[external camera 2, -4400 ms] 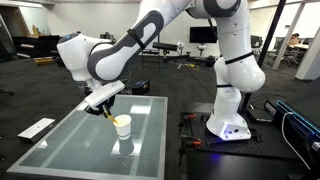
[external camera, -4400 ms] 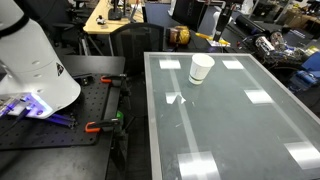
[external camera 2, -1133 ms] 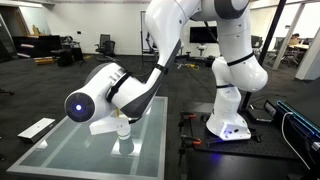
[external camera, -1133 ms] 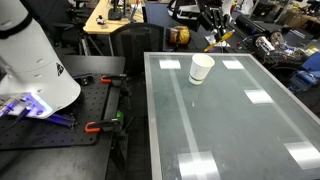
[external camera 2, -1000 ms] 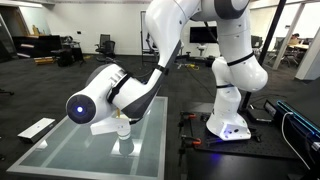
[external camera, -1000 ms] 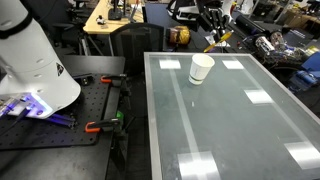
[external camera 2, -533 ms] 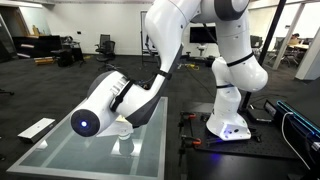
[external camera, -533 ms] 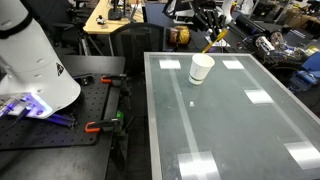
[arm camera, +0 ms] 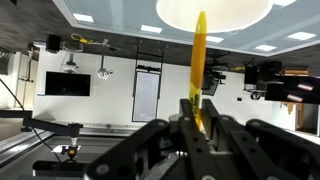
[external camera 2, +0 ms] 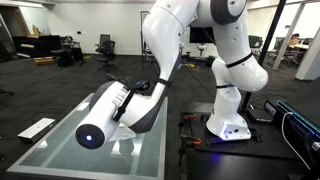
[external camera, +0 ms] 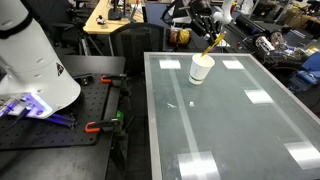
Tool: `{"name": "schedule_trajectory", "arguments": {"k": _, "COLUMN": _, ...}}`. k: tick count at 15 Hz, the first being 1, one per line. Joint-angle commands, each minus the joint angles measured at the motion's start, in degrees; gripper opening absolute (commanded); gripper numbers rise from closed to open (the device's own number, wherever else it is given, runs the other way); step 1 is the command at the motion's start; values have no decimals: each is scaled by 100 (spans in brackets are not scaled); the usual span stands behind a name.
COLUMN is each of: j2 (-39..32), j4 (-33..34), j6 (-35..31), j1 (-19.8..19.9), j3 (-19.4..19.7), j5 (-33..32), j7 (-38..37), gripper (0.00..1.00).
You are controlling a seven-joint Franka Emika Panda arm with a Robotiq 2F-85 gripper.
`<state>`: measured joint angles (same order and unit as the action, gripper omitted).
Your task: Put the pen in the mug
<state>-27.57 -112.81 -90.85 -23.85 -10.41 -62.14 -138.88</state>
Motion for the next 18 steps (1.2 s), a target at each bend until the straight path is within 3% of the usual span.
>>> {"name": "schedule_trajectory", "arguments": {"k": 1, "j2": -239, "j4": 167, "j6": 167, "j1": -12, "j3": -75, "j5": -234, "j7": -156, "gripper": 4}}
{"name": "schedule_trajectory", "arguments": {"k": 16, "j2": -921, "j4": 627, "j6": 191, "j1": -65, "j3": -76, "j5": -274, "j7": -260, "gripper": 4}}
{"name": "schedule_trajectory", "arguments": {"k": 17, "j2": -952, "j4": 647, "j6": 195, "j1": -64, "j3": -76, "j5": -266, "j7": -295, "gripper": 20}}
{"name": "schedule_trajectory", "arguments": {"k": 18, "j2": -976, "j4": 662, "j6": 192, "j1": -65, "j3": -77, "j5": -262, "j7": -310, "gripper": 42}}
